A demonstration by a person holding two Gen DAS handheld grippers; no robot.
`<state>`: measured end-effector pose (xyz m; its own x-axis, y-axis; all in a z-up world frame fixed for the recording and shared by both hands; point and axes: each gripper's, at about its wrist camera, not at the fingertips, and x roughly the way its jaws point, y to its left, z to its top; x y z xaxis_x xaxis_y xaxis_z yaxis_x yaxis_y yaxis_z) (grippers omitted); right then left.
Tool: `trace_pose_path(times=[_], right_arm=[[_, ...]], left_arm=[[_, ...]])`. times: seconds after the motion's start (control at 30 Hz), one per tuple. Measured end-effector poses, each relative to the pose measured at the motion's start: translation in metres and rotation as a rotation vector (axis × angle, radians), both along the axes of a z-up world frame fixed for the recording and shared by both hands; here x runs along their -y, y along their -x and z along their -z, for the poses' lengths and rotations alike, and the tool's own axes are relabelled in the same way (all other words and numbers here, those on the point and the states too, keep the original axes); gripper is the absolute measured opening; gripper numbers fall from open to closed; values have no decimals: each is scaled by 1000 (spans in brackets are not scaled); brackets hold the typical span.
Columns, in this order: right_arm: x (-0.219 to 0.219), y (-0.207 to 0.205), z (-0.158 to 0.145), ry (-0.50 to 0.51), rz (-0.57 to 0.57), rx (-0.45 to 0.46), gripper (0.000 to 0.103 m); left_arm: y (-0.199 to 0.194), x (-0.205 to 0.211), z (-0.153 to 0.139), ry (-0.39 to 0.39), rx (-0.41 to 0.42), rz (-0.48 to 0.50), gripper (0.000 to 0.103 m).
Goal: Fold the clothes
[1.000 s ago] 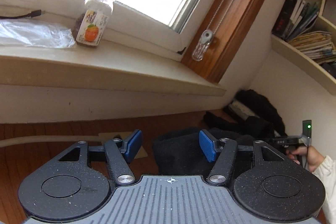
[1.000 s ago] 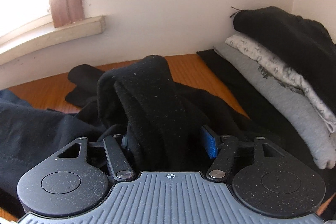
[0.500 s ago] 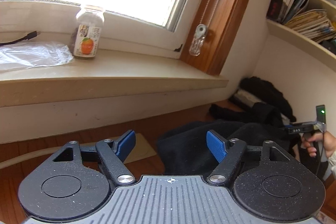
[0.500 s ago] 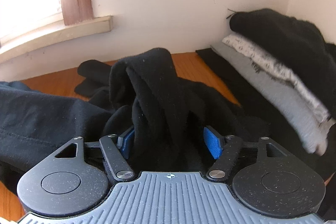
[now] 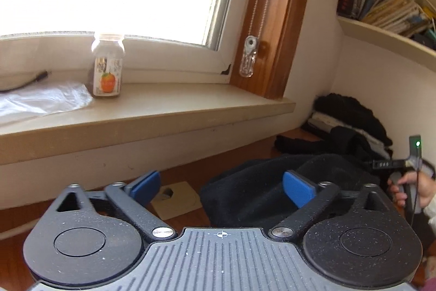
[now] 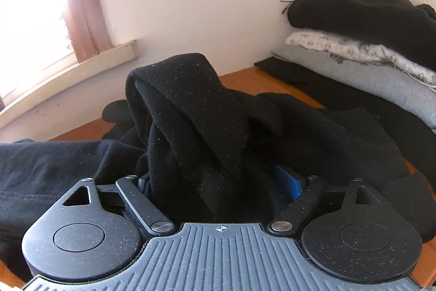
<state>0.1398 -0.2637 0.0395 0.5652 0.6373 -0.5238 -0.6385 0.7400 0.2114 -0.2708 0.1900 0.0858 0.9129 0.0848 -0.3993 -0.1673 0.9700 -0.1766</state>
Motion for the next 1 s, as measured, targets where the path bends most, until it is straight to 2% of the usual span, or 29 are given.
trace_pose_path(times=[0.1,0.2,0.27,0.3,0.33,0.4,0.47,0.63,0.7,0.73,0.9,1.0], right_arm=[[1,-1,1,-12,-3,-1,86],[0,0,1,-11,2,4,86],[-1,1,1,-13,6,5,86],[0,1,1,-18,8,4,86],[0,1,1,-23,10,2,86],[1,1,1,-33,15,-1,86],[1,1,1,-38,16,-4,86],[1,1,0,-46,17,-9,86],[2,1,0,-51,18,-11,86],[2,1,0,-53,18,-12,86],[2,1,-1,-60,17,-16,86],[3,0,-1,-61,18,-17,86]], left_arm=[[12,12,-3,-56,-18,-53,97],[28,25,-11,-88,-23,-41,94],[37,35,-18,-117,-22,-32,83],[41,41,-21,-132,-24,-23,71],[45,46,-24,-147,-25,-15,66],[48,57,-25,-153,-29,36,61],[46,66,-22,-129,-50,90,61],[30,92,-6,-236,-128,96,64],[24,99,0,-274,-151,97,75],[21,100,2,-289,-158,96,76],[8,105,12,-363,-191,90,76],[3,104,14,-363,-199,85,76]])
